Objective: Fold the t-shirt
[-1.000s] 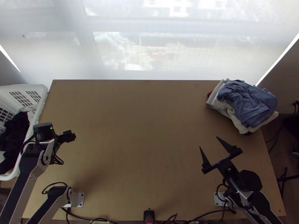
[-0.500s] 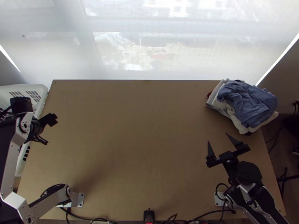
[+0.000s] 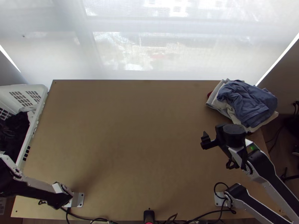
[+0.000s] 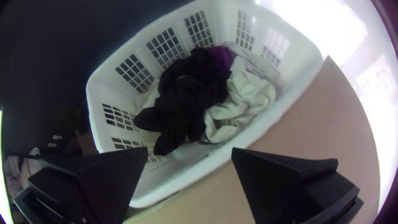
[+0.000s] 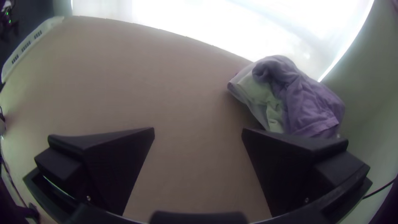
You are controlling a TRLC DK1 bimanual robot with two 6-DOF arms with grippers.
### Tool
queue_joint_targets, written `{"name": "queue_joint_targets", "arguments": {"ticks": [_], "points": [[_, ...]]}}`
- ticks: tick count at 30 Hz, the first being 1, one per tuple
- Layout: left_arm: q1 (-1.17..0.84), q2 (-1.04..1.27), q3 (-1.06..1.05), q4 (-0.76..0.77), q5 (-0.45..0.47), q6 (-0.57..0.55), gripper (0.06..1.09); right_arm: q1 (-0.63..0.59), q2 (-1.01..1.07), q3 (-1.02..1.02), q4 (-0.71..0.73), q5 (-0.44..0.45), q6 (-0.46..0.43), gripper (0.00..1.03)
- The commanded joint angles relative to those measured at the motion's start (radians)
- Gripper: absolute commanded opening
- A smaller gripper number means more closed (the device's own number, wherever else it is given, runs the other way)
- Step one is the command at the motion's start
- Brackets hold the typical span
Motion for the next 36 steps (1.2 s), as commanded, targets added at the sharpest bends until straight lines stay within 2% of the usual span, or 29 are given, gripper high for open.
{"name": "queue_joint_targets", "arguments": {"ticks": [1,5,7,11,14,16,18,22,30,33,36], "points": [[0.128,0.258,0.209,0.051,-0.065,0.117,1.04,-0.017,0.114,0.169,-0.074,-0.075,0.223,0.98],[0.172,0.413,0.344,0.049,-0.078,0.138,1.04,0.076,0.096,0.181,-0.04,-0.074,0.151,0.98],[0.189,0.491,0.422,0.041,-0.073,0.135,1.04,0.078,0.111,0.19,-0.034,-0.074,0.125,0.98],[0.197,0.638,0.553,0.023,-0.071,0.121,1.04,0.055,0.175,0.241,-0.057,-0.071,0.131,0.98],[0.195,0.712,0.588,0.075,-0.07,0.123,1.04,0.018,0.258,0.334,-0.171,-0.074,0.136,0.98],[0.186,0.77,0.62,0.078,-0.067,0.121,1.04,0.015,0.324,0.416,-0.296,-0.077,0.155,0.98],[0.178,0.826,0.649,0.084,-0.061,0.109,1.04,0.015,0.376,0.48,-0.387,-0.109,0.16,0.98],[0.166,0.904,0.698,0.092,0.01,0.058,1.04,0.029,0.413,0.543,-0.441,-0.121,0.16,0.98],[0.142,1.031,0.812,0.093,0.007,0.028,1.03,0.033,0.49,0.577,-0.484,-0.121,0.117,0.98],[0.143,1.049,0.82,0.104,-0.001,0.026,0.89,0.036,0.501,0.561,-0.484,-0.121,0.099,0.98],[0.146,1.057,0.818,0.107,-0.015,0.019,0.7,0.036,0.507,0.558,-0.494,-0.121,0.082,0.98]]}}
